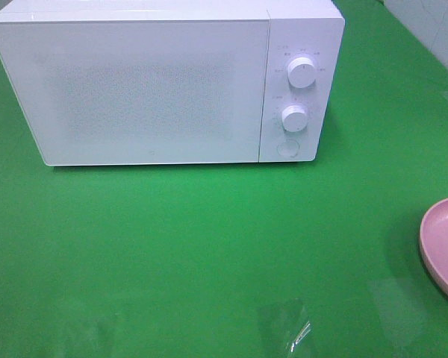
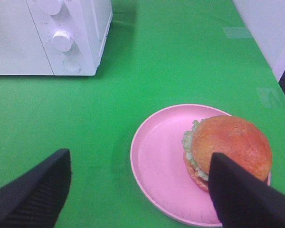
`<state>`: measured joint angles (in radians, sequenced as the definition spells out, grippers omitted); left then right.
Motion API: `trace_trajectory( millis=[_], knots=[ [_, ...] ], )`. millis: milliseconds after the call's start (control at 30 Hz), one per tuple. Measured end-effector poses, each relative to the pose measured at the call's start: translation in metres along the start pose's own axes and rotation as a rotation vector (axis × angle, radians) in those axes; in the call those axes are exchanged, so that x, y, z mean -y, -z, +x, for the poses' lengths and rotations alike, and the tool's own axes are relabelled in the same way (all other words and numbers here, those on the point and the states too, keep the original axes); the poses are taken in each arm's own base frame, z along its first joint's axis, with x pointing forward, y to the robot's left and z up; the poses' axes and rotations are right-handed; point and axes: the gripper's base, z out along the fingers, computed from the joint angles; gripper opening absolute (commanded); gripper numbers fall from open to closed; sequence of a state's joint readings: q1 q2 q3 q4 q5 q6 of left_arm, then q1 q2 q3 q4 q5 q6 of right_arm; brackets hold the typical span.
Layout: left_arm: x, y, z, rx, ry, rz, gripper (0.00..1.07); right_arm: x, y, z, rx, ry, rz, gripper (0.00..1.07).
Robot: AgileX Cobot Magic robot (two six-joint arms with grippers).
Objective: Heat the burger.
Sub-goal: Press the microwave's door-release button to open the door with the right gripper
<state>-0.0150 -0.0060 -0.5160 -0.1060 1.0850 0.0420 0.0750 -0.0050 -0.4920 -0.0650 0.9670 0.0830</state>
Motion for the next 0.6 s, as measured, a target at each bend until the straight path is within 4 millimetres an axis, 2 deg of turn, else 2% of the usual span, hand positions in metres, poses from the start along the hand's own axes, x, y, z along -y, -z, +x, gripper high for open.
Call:
trace_trajectory(
  millis=[233, 467, 600],
  knots=[
    [0.000, 0.000, 0.000, 0.000, 0.000, 0.000, 0.98, 0.000, 0.000, 0.000, 0.001, 0.000, 0.000, 0.75],
    [0.000, 0.000, 0.000, 0.000, 0.000, 0.000, 0.98, 0.000, 0.004, -0.010, 0.071, -0.002, -0.005, 0.75],
    [0.000, 0.000, 0.000, 0.000, 0.000, 0.000, 0.98, -0.001, -0.003, -0.018, 0.077, 0.000, -0.008, 0.75]
  ],
)
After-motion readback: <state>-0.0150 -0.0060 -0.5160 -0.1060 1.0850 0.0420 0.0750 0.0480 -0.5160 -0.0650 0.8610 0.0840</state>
